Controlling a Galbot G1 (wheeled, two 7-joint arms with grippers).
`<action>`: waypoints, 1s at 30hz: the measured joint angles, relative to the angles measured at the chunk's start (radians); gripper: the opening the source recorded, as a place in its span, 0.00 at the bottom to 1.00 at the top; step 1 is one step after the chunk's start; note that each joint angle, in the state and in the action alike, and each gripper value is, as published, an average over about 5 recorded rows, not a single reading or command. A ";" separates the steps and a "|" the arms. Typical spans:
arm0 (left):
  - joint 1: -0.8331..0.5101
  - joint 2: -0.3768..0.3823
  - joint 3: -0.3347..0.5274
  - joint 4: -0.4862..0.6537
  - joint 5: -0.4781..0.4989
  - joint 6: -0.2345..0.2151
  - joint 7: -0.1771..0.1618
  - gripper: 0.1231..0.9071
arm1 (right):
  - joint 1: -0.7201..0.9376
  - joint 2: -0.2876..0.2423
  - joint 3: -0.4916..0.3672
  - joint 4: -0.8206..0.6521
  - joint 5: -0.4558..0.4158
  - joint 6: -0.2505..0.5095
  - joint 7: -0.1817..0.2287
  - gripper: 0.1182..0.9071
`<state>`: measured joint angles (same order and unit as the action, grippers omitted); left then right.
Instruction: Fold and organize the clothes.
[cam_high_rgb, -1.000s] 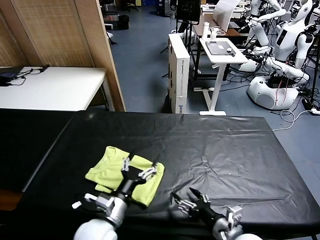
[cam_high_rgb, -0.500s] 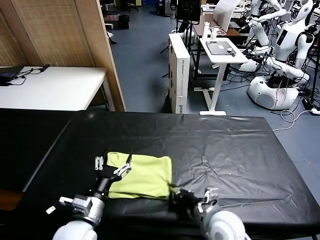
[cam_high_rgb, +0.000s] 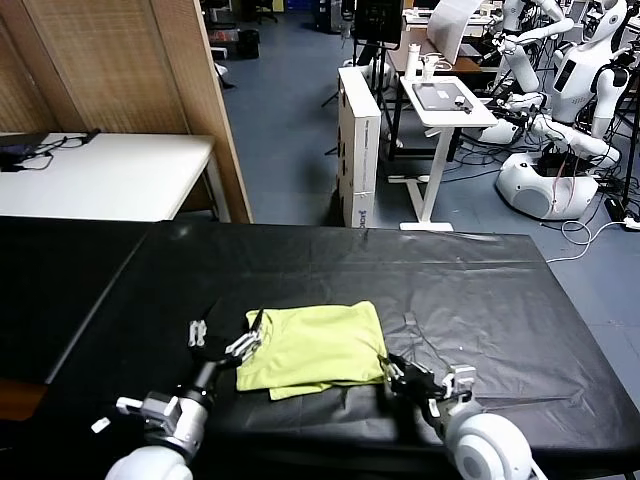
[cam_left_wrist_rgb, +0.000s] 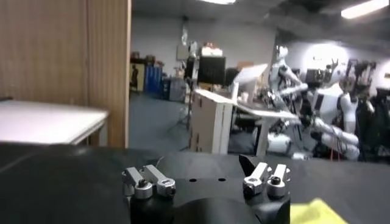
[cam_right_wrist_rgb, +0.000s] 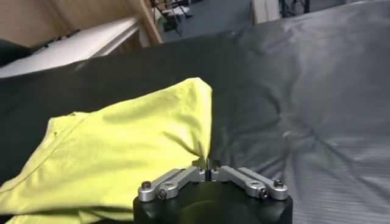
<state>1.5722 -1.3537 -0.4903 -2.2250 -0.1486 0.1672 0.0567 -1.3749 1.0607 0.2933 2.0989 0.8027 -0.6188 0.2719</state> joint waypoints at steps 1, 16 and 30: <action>0.003 0.001 0.001 -0.001 -0.011 0.005 -0.005 1.00 | -0.014 -0.002 0.010 0.011 -0.001 0.001 0.005 0.36; 0.051 0.082 -0.018 -0.030 -0.195 0.063 -0.105 1.00 | -0.191 0.007 0.209 0.167 -0.174 0.244 -0.099 1.00; 0.190 0.200 -0.081 -0.071 -0.263 0.025 -0.148 1.00 | -0.320 0.060 0.276 0.203 -0.474 0.487 -0.135 1.00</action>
<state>1.7622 -1.1535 -0.5711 -2.2955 -0.4113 0.1922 -0.0914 -1.6949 1.1202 0.5692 2.3022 0.3284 -0.1317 0.1372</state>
